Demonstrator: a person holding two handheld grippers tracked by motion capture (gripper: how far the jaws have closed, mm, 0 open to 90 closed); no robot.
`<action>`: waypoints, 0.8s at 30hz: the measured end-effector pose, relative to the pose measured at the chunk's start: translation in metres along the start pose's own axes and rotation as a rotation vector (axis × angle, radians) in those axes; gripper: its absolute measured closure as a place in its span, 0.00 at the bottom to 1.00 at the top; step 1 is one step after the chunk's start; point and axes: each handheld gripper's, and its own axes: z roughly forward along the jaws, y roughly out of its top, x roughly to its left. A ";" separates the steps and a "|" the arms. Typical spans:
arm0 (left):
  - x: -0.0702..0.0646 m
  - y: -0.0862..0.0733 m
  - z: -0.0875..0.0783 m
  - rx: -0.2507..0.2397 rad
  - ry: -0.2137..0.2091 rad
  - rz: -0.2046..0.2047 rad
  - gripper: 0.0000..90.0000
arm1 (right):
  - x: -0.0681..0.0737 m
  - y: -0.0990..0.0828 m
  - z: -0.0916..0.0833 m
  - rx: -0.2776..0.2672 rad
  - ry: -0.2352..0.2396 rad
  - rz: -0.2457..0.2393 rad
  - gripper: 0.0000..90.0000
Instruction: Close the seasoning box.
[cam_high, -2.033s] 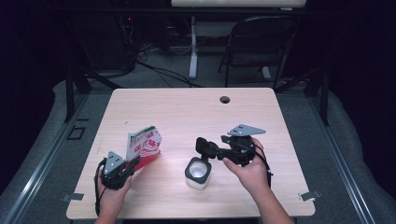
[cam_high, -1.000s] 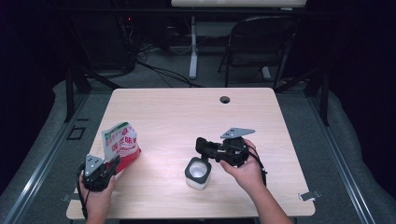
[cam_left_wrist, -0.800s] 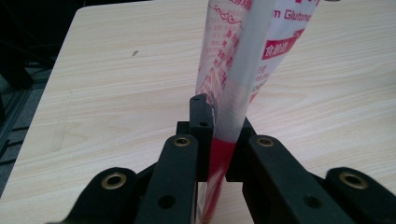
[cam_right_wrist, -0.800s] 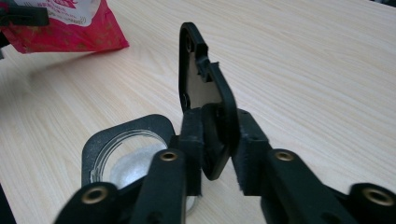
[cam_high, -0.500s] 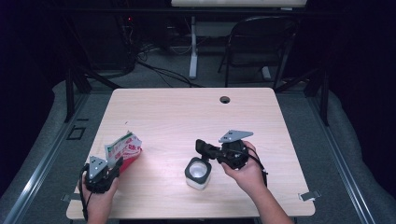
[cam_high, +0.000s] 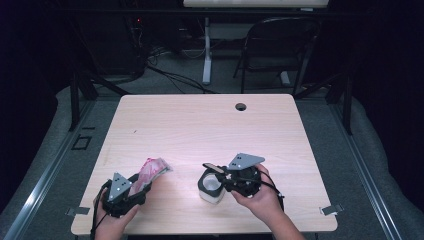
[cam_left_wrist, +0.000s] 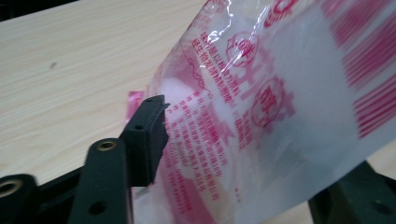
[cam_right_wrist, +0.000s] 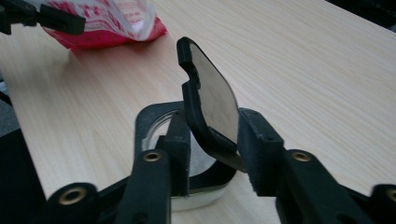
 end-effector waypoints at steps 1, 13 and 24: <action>-0.003 -0.001 0.000 0.005 -0.005 0.003 0.46 | 0.003 -0.002 0.000 0.000 0.009 -0.003 0.66; -0.033 -0.016 -0.009 0.106 -0.046 0.124 0.39 | 0.030 -0.017 0.001 0.009 0.045 -0.090 0.49; -0.049 -0.015 -0.002 0.104 -0.120 0.133 0.37 | 0.023 -0.024 -0.005 -0.031 0.051 -0.006 0.48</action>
